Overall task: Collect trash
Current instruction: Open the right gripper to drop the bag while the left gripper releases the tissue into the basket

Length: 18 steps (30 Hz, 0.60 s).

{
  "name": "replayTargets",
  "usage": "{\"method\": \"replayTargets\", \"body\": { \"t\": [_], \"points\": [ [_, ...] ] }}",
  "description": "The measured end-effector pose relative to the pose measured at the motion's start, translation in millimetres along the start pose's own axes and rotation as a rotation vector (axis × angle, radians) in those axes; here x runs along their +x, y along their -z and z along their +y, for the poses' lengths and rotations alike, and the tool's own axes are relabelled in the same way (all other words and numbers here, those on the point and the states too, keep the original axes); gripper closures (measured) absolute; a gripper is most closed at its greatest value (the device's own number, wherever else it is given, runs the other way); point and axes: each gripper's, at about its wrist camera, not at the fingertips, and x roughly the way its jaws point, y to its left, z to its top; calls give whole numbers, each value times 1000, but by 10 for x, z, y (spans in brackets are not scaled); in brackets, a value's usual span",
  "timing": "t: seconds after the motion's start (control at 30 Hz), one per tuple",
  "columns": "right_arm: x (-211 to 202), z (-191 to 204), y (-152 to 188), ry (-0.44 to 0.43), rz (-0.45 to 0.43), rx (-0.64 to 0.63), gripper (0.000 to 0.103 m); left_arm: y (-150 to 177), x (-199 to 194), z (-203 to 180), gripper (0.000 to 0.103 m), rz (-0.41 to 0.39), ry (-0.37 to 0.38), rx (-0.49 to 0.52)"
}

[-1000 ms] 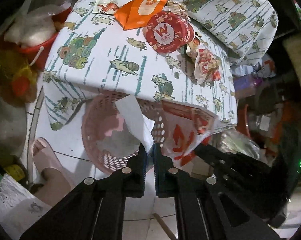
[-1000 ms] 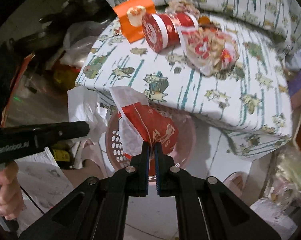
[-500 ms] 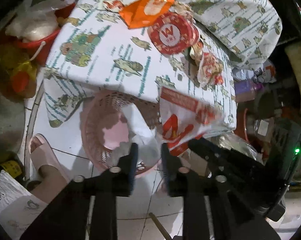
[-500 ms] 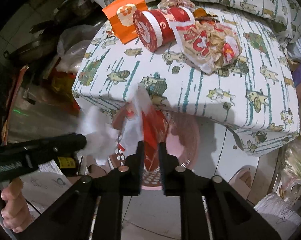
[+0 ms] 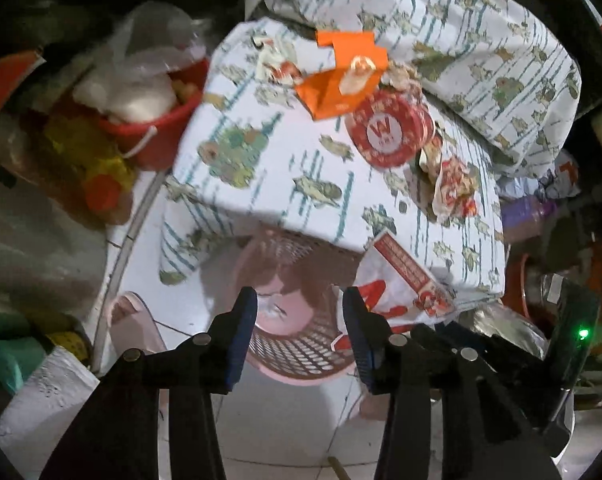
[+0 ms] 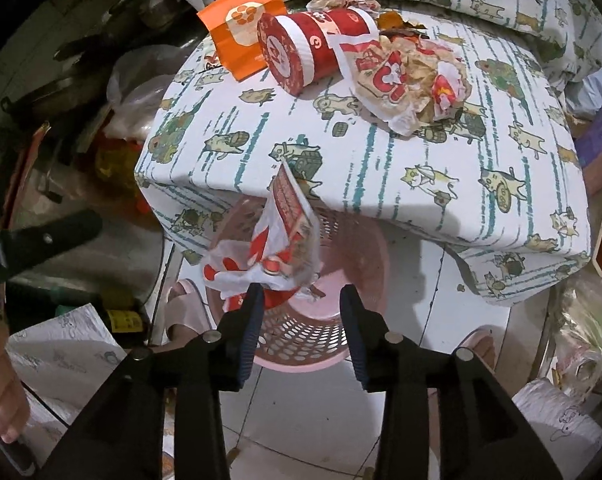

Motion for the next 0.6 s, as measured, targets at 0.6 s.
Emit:
{"method": "replayTargets", "body": {
  "t": [0.6],
  "points": [
    [-215, 114, -21, 55, -93, -45, 56, -8, -254, 52, 43, -112, -120, 22]
  ]
}}
